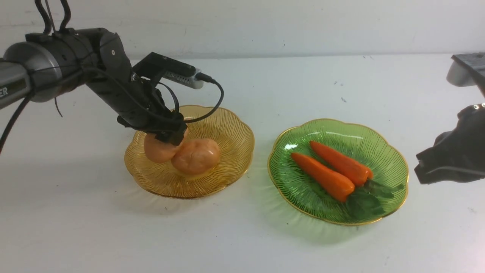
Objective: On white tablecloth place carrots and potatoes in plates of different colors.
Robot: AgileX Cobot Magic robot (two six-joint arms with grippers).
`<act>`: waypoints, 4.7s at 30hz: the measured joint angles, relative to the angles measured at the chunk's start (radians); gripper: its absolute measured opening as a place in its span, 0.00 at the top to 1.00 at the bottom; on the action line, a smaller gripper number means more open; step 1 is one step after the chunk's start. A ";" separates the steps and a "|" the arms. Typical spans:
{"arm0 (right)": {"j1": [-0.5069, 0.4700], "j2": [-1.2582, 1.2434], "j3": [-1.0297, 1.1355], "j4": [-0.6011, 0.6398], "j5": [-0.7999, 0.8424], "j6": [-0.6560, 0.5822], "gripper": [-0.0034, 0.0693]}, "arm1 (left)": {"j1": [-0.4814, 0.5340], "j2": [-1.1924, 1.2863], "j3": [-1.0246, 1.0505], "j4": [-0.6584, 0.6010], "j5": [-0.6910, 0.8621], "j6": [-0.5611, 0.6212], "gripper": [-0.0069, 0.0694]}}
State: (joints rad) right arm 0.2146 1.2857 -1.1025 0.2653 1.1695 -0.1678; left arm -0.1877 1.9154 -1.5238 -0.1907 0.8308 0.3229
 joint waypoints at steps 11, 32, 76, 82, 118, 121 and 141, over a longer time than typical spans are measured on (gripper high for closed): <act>0.000 -0.168 0.000 -0.025 0.075 0.008 0.97 | 0.000 -0.149 -0.110 -0.002 0.162 -0.034 0.88; 0.000 -0.935 0.637 0.050 -0.806 -0.046 0.97 | 0.000 -0.234 -0.114 -0.002 0.235 -0.036 0.91; -0.149 -1.295 1.124 -0.143 -0.748 -0.052 0.97 | 0.000 -0.312 -0.112 0.019 0.406 -0.034 0.91; -0.150 -1.295 1.128 -0.142 -0.771 -0.052 0.97 | 0.000 -0.436 -0.057 0.022 0.409 -0.055 0.91; -0.150 -1.295 1.128 -0.142 -0.777 -0.052 0.97 | 0.000 -1.929 1.213 -0.268 -0.753 -0.056 0.91; -0.150 -1.295 1.128 -0.142 -0.776 -0.052 0.97 | 0.000 -1.911 1.217 -0.267 -0.753 0.000 0.91; -0.152 -1.295 1.128 -0.142 -0.776 -0.035 0.97 | 0.078 -1.926 1.550 0.163 -0.524 -0.304 0.91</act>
State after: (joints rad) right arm 0.0623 -0.0094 0.0253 0.1229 0.3937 -0.2026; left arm -0.1095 -0.0106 0.0262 -0.0275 0.3066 0.0186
